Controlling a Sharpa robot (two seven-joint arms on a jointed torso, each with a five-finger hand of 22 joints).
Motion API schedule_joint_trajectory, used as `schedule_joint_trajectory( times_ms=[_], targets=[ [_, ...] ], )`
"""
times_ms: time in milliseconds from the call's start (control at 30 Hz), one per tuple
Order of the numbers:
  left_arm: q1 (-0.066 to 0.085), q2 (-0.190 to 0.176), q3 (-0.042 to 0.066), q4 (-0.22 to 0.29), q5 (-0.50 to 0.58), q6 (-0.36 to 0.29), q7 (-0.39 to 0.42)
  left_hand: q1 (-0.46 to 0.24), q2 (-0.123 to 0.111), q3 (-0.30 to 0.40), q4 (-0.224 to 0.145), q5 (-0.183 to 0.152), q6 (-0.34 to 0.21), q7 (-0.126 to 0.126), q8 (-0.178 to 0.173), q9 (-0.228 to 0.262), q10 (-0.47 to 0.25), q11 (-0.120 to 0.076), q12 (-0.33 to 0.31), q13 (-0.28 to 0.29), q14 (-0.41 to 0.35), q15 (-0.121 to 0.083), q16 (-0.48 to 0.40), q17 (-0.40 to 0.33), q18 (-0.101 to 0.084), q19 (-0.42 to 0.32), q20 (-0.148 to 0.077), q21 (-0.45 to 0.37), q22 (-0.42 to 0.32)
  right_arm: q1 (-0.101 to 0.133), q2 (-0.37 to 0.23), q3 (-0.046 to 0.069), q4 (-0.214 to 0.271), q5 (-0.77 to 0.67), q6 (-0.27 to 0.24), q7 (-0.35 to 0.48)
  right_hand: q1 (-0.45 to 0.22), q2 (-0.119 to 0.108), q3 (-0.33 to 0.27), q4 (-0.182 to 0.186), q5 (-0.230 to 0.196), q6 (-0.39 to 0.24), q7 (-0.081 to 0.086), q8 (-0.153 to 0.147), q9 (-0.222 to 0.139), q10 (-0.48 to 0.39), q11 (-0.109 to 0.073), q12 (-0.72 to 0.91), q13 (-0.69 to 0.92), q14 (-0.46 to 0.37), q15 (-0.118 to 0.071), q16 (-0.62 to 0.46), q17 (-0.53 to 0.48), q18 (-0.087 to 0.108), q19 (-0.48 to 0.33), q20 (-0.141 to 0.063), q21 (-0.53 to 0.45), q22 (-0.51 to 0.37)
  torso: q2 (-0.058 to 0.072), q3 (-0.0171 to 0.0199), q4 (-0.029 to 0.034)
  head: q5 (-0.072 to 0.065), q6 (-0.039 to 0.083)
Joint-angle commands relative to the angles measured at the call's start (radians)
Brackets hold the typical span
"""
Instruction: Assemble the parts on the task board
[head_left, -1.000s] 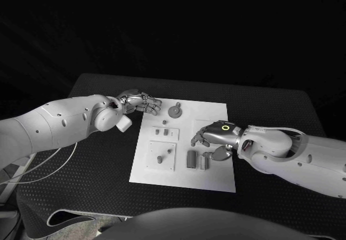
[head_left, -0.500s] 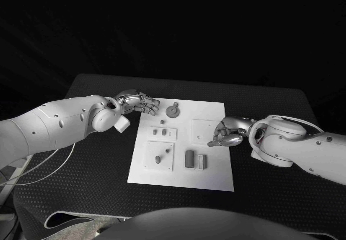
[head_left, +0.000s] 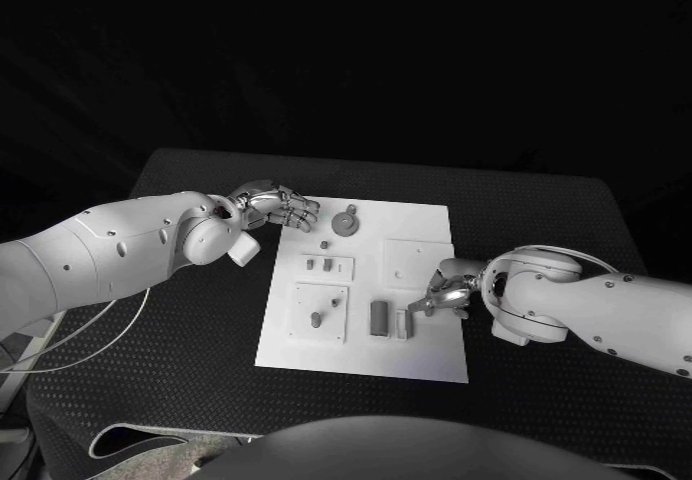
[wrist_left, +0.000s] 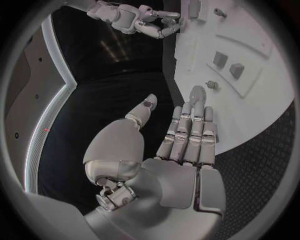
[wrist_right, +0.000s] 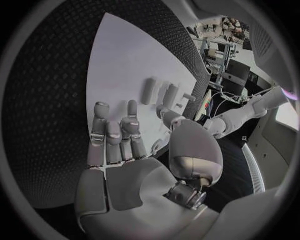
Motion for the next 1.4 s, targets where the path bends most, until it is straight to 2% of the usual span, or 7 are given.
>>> schedule_joint_trajectory(
  times_ms=[33,233,600,1000,1133,1300,1400],
  targets=[
    [0.000,0.001,0.000,0.002,-0.002,0.018,0.004,-0.009,0.004,0.002,-0.005,-0.004,-0.006,0.000,0.004,-0.001,-0.005,-0.002,0.000,0.000,-0.006,0.003,-0.004,0.001,-0.007,-0.006,0.003,0.006,0.002,-0.005,0.005,0.000,0.004,0.028,0.007,-0.029,-0.012,-0.002,-0.004,-0.006,0.004,0.010,-0.001,0.006,0.002,0.007,-0.001,0.005,0.001,0.017,-0.007,0.021,0.006,0.013,0.009,0.000,0.005,0.008,-0.001,-0.0003,0.0019,-0.001,0.000],
    [0.000,-0.001,0.000,0.003,-0.002,0.019,0.003,-0.009,0.004,0.002,-0.005,-0.004,-0.006,0.000,0.004,-0.001,-0.005,-0.002,0.000,0.000,-0.006,0.003,-0.004,0.002,-0.007,-0.006,0.003,0.006,0.002,-0.008,0.013,0.000,-0.006,-0.025,0.033,-0.037,-0.013,-0.003,-0.005,-0.018,0.004,0.021,-0.005,0.008,0.007,0.014,-0.005,0.010,0.006,0.038,-0.011,0.019,0.028,0.013,0.014,-0.003,0.006,0.009,-0.001,-0.0029,0.0004,-0.003,0.000],
    [0.000,-0.003,0.000,0.004,-0.003,0.019,0.003,-0.010,0.004,0.001,-0.005,-0.004,-0.005,0.000,0.004,-0.001,-0.005,-0.002,0.000,0.000,-0.006,0.003,-0.004,0.002,-0.007,-0.006,0.003,0.006,0.002,-0.042,0.060,-0.002,-0.041,-0.026,0.034,-0.031,-0.020,0.012,-0.008,-0.047,0.004,0.040,-0.012,0.009,0.013,0.021,-0.012,0.023,0.023,0.059,-0.018,0.015,0.054,0.013,0.020,-0.008,0.006,0.011,0.000,0.0002,0.0012,-0.007,0.000],
    [0.000,-0.003,0.000,0.004,-0.003,0.021,0.003,-0.010,0.003,0.001,-0.005,-0.004,-0.005,0.000,0.004,0.000,-0.005,-0.002,0.000,0.000,-0.006,0.003,-0.005,0.003,-0.007,-0.006,0.003,0.006,0.002,-0.049,0.083,-0.002,-0.070,-0.067,0.065,-0.023,-0.025,0.024,-0.012,-0.086,0.004,0.049,-0.015,0.004,0.016,0.023,-0.014,0.026,0.034,0.065,-0.020,0.013,0.063,0.013,0.022,-0.009,0.005,0.013,0.000,0.0006,0.0000,-0.006,0.000],
    [0.000,-0.005,0.000,0.004,-0.003,0.020,0.003,-0.010,0.003,0.001,-0.005,-0.004,-0.005,0.000,0.004,0.000,-0.005,-0.002,0.000,0.000,-0.006,0.003,-0.005,0.003,-0.007,-0.006,0.003,0.006,0.002,-0.053,0.085,-0.002,-0.074,-0.097,0.091,-0.028,-0.023,0.046,-0.017,-0.152,0.003,0.052,-0.014,-0.002,0.017,0.023,-0.014,0.023,0.042,0.062,-0.020,0.012,0.061,0.013,0.020,-0.007,0.002,0.014,-0.001,0.0001,0.0005,-0.007,0.000],
    [0.000,-0.006,0.000,0.005,-0.004,0.026,0.005,-0.011,0.003,0.001,-0.006,-0.004,-0.005,0.000,0.005,0.000,-0.005,-0.002,0.000,0.000,-0.006,0.003,-0.005,0.003,-0.007,-0.006,0.003,0.006,0.002,-0.055,0.083,-0.002,-0.081,-0.169,0.126,-0.012,-0.014,0.054,-0.008,-0.236,0.004,0.057,-0.014,-0.010,0.019,0.026,-0.013,0.018,0.049,0.055,-0.018,0.011,0.056,0.013,0.020,-0.004,-0.001,0.014,0.000,-0.0007,0.0004,-0.006,0.000],
    [0.000,-0.007,0.000,0.004,-0.004,0.026,0.005,-0.012,0.002,0.000,-0.006,-0.005,-0.005,0.000,0.005,0.000,-0.006,-0.001,0.000,0.000,-0.006,0.003,-0.005,0.004,-0.007,-0.006,0.003,0.006,0.002,-0.055,0.080,-0.002,-0.085,-0.176,0.122,-0.014,-0.008,0.054,-0.002,-0.252,0.004,0.058,-0.014,-0.011,0.020,0.027,-0.013,0.017,0.050,0.054,-0.017,0.011,0.054,0.013,0.021,-0.003,-0.002,0.014,-0.001,-0.0004,-0.0001,-0.007,0.000]
  ],
)
